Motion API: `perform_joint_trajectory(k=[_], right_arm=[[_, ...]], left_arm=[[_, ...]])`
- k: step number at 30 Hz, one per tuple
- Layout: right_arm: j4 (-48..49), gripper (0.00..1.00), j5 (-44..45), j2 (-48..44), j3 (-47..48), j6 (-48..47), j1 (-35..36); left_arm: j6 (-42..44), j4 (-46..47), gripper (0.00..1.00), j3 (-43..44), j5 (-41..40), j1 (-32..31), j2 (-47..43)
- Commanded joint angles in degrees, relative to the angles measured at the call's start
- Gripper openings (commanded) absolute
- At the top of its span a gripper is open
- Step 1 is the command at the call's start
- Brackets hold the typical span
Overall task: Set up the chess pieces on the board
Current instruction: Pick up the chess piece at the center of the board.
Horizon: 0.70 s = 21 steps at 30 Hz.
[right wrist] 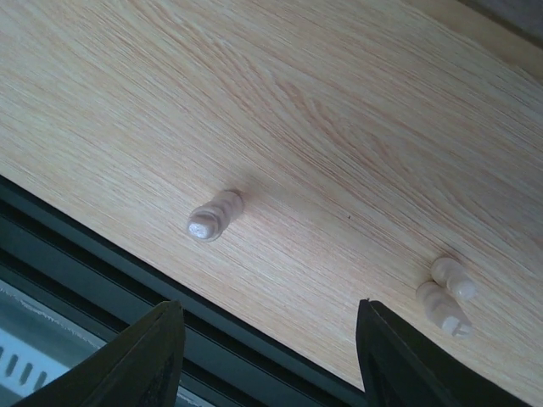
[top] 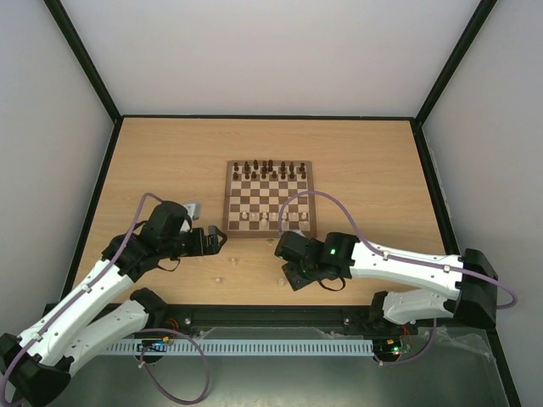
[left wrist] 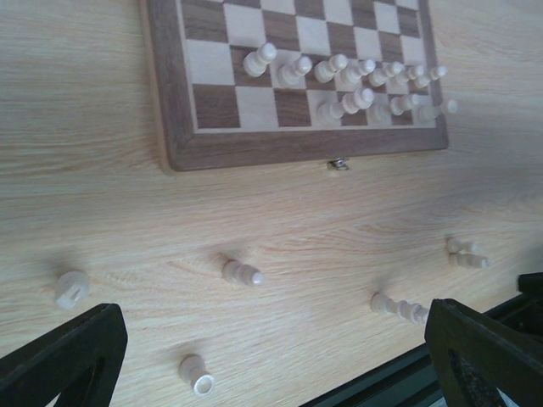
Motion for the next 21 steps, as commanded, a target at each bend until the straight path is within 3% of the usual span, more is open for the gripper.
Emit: perform_joint_trajectory(k=[1,8,21], right_arm=[[-1.5,0.57,0.8,2.1,-0.5,-1.1,0.5],[3.7,0.53,-1.2,8.6,-1.6,-3.9,0.5],[6.7,0.54,-2.8,11.0,-1.7,-4.5,0.6]], left_arm=[[-1.8,4.9,0.99,0.1,2.5,0.1,-0.8],[-2.6,8.0,0.99,-2.5,2.5,-0.2,-2.3],[-2.3,9.0,0.99,-3.3,3.4,-0.3,-2.3]])
